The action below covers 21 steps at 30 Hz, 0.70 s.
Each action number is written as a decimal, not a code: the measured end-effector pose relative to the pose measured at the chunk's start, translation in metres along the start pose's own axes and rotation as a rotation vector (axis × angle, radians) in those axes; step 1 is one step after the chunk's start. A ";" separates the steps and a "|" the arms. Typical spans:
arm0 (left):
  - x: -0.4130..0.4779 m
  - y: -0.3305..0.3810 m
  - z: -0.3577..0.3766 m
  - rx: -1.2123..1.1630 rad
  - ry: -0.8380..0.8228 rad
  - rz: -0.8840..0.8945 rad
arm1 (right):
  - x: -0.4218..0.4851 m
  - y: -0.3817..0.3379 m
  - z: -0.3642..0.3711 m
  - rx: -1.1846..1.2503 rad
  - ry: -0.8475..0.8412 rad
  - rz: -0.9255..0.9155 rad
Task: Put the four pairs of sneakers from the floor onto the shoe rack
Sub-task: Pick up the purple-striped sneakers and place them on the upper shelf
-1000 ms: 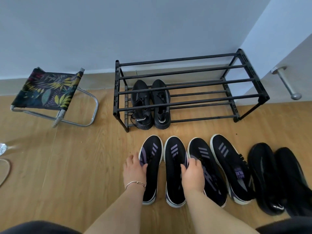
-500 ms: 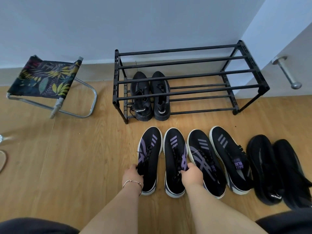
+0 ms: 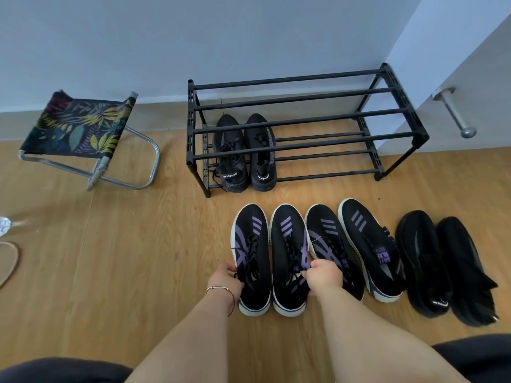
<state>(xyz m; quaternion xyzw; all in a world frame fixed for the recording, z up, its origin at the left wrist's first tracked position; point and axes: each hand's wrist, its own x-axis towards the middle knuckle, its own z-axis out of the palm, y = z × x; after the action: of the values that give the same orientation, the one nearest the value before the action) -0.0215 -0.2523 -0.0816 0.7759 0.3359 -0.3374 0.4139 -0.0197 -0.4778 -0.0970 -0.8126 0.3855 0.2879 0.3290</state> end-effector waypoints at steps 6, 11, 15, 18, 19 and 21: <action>-0.055 0.007 -0.016 -0.073 -0.014 0.016 | -0.049 0.010 -0.037 0.143 0.027 0.010; -0.089 0.040 -0.045 -0.118 -0.001 0.062 | -0.089 -0.020 -0.076 0.212 0.040 -0.077; -0.095 0.077 -0.073 -0.167 0.012 0.123 | -0.099 -0.058 -0.101 0.260 0.066 -0.154; -0.096 0.099 -0.094 -0.200 0.005 0.144 | -0.101 -0.085 -0.118 0.269 0.063 -0.212; -0.095 0.106 -0.099 -0.218 0.000 0.149 | -0.101 -0.093 -0.123 0.272 0.068 -0.234; -0.092 0.120 -0.109 -0.240 -0.007 0.153 | -0.099 -0.111 -0.131 0.255 0.071 -0.277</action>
<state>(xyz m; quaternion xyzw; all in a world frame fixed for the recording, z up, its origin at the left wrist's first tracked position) 0.0511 -0.2320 0.0891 0.7430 0.3121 -0.2650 0.5294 0.0457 -0.4801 0.0896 -0.8192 0.3148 0.1601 0.4518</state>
